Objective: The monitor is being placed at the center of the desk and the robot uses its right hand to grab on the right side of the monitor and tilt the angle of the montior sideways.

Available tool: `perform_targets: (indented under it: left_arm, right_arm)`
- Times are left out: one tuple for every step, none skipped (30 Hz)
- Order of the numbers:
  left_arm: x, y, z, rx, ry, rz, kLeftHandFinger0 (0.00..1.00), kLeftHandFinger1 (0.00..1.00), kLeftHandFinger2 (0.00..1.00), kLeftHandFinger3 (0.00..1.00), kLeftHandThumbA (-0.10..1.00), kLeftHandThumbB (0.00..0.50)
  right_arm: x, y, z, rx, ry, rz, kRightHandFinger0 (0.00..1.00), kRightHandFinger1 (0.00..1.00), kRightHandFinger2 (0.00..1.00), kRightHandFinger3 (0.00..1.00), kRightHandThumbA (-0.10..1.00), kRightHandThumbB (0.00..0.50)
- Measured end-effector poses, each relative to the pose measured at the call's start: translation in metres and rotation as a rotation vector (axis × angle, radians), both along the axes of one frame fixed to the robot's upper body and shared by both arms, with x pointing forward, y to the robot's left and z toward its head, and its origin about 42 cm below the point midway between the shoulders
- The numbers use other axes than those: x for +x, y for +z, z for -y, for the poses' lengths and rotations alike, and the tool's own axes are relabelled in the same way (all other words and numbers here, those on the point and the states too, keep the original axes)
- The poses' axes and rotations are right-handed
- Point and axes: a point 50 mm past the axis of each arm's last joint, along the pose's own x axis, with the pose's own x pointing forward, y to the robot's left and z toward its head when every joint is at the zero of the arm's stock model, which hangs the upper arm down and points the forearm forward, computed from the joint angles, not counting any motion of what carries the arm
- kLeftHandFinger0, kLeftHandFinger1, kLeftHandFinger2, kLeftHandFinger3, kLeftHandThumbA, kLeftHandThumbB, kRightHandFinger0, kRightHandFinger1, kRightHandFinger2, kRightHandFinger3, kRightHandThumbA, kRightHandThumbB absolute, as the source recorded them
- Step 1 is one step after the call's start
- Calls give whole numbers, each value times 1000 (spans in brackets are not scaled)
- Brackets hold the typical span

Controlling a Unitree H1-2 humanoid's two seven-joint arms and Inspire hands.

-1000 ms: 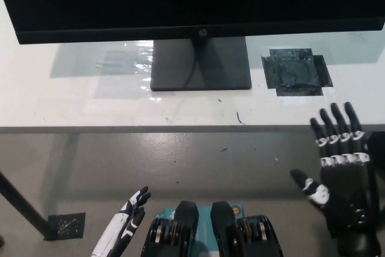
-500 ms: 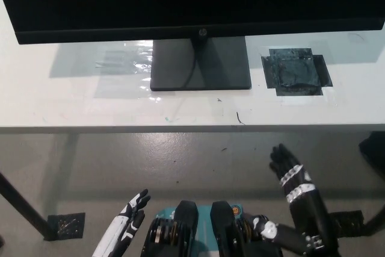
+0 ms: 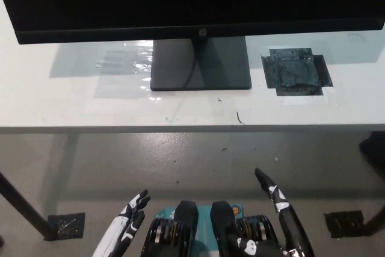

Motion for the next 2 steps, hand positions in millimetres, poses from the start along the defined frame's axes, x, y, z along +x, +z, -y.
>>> perform_targets:
  left_arm:
    - [0,0,0,0,0,0,1000,1000,1000,1000,1000,323]
    - [0,0,0,0,0,0,1000,1000,1000,1000,1000,323]
  right_arm:
    - [0,-1,0,-8,-4,9,1000,1000,1000,1000,1000,243]
    - [0,-1,-1,-15,-7,16,1000,1000,1000,1000,1000,243]
